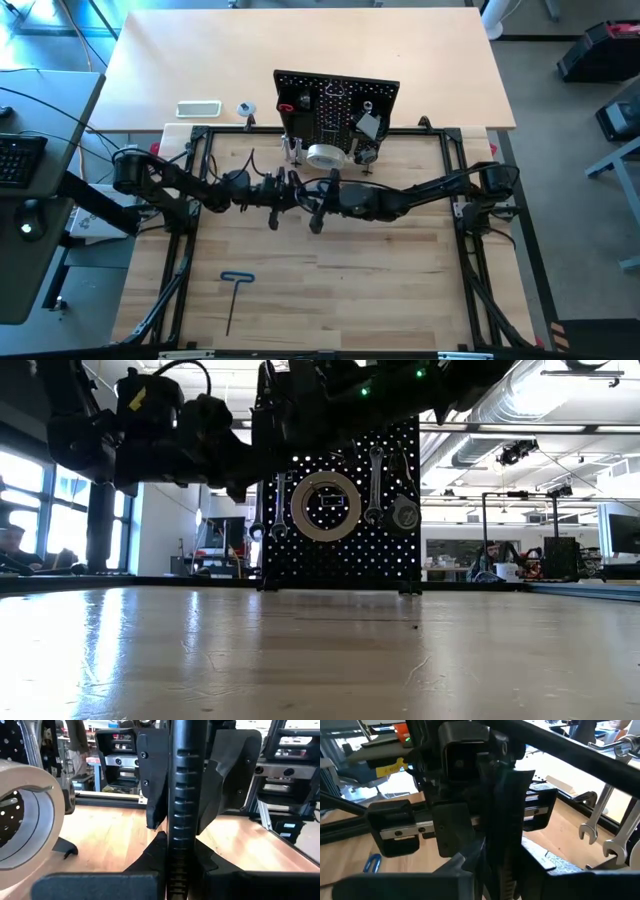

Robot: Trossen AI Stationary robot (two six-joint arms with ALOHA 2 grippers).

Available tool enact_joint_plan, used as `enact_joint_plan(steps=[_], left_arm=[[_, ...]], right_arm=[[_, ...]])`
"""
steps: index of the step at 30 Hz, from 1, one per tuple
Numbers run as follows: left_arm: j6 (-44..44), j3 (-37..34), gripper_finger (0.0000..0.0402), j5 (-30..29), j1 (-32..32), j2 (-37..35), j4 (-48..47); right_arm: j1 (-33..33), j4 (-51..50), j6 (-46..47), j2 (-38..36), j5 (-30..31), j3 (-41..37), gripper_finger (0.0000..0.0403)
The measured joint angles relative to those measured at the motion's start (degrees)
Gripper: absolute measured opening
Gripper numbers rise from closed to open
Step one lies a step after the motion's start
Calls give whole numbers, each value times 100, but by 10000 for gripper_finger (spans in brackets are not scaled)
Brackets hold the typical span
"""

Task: Hang tools onto peg board
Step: Hang the black cable cutter on the pegboard bin

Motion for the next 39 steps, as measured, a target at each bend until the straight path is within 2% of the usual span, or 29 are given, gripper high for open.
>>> enact_joint_plan(steps=[10,14,24,39], left_arm=[[57,-288,20,242,458,-7,-76],[22,-523,20,-21,808,-7,-32],[-67,-556,20,841,1699,-7,-37],[-67,-256,20,1499,2208,-7,-220]], right_arm=[[-6,-462,-30,0,150,-2,81],[40,-596,-29,-4,-63,-4,81],[55,-595,-47,-7,-75,-4,81],[46,-706,-47,-7,-41,-4,81]])
